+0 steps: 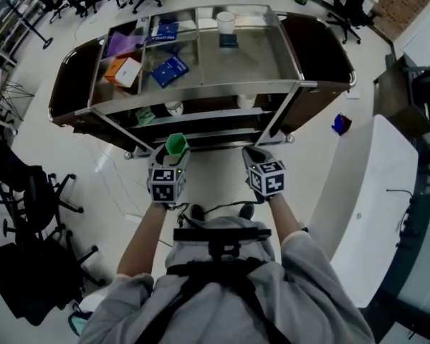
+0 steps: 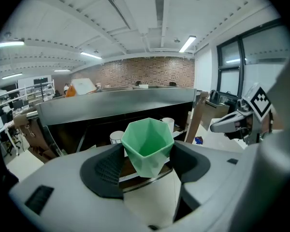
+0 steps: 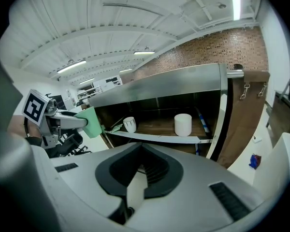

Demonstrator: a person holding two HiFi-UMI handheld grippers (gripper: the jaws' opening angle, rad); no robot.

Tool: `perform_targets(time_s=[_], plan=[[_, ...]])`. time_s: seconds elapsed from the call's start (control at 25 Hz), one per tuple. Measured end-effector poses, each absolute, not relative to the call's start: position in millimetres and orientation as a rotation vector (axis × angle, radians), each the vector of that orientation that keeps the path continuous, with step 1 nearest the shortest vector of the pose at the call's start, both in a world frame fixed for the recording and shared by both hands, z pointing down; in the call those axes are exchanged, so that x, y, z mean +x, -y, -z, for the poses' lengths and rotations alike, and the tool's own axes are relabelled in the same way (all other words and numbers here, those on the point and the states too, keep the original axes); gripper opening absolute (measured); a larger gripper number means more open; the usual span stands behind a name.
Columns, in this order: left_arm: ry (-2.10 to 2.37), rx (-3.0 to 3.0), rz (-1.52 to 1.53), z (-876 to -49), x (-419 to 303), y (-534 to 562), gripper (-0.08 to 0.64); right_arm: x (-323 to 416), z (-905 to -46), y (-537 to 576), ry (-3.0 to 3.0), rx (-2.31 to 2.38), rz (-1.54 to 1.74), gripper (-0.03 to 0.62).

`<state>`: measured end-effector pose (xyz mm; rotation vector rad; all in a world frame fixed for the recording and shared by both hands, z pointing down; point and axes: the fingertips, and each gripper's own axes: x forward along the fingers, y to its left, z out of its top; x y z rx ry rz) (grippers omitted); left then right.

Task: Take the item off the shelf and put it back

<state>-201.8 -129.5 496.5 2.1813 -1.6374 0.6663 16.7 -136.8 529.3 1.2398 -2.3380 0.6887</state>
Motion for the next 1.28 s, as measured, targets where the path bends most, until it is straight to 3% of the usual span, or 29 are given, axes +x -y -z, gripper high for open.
perform_targets(time_s=[0.8,1.28], plan=[[1.655,2.142,-0.704,-517,-206,119,0.301,21,-535,134,2.322,1.236,-0.709,0.009],[1.586,2.216,-0.721,-521,-171,173,0.301,4,-537,153,2.332,1.205,-0.701,0.009]])
